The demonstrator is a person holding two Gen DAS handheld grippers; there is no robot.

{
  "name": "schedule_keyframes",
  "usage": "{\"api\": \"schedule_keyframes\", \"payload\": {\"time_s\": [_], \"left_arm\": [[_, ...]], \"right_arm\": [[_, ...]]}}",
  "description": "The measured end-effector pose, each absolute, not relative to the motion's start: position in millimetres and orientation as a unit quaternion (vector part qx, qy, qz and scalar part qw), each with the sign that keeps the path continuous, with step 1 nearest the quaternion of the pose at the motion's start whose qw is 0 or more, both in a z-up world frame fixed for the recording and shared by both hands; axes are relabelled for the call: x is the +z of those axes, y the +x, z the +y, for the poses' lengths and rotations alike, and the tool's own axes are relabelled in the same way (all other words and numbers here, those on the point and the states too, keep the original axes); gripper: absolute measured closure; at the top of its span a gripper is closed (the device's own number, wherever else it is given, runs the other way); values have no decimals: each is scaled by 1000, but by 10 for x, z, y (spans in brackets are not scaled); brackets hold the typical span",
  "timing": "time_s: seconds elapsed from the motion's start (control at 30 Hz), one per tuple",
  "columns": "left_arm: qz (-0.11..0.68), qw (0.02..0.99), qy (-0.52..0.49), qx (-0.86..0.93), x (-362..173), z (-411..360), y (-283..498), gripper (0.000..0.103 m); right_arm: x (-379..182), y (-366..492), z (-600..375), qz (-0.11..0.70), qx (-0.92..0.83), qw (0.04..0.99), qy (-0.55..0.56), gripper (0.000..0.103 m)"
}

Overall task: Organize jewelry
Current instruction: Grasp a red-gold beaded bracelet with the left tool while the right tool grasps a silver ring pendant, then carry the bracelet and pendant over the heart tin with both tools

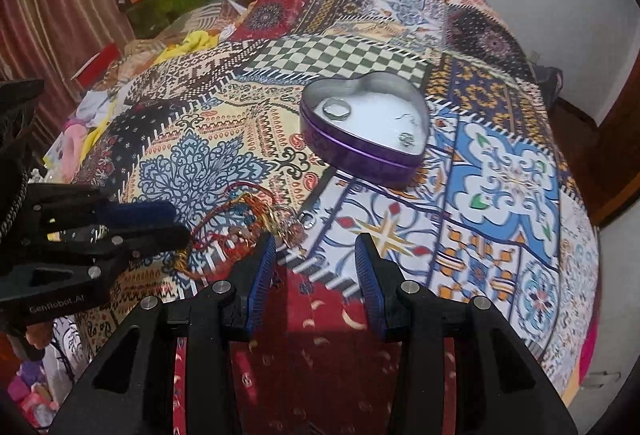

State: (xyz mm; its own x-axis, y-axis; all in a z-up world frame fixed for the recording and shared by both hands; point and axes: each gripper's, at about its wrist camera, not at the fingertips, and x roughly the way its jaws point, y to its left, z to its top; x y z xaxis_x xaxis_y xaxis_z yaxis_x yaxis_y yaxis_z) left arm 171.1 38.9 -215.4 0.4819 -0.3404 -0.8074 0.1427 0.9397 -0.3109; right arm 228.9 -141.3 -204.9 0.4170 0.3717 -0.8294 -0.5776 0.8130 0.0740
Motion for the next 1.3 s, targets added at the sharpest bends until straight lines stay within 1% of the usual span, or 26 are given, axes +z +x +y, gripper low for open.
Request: {"api": "schedule_keyframes", "payload": {"time_s": [0.03,0.2,0.23,0.27,0.3,0.33,0.6,1.3], "left_arm": [[490,854,-105,-144,-2158,391,1712,79],[490,852,-106,-152,-2191,351,1731,80],[490,853,-100,-150,-2199,334,1734,82],[489,854,-96,-147,-2201,326,1738,87],[487,857,-92,-143,-2202,324,1738,91],[486,858,-89,-140,-2201,324,1741,97],[472,865,-101,-134,-2101,408,1688,99],[395,908,-81,-117,-1361,367,1539,99]], "right_arm": [[-2057,2302,-1399,459,285,834,-114,66],[-2084,2325,-1341,461,301,826,-121,80],[-2092,2323,-1330,462,304,824,-123,83],[-2104,2328,-1308,463,306,822,-125,88],[-2117,2326,-1292,463,309,821,-126,90],[-2122,2330,-1280,463,309,821,-128,92],[-2070,2308,-1313,456,306,826,-124,93],[-1555,2152,-1647,401,281,867,-94,93]]}}
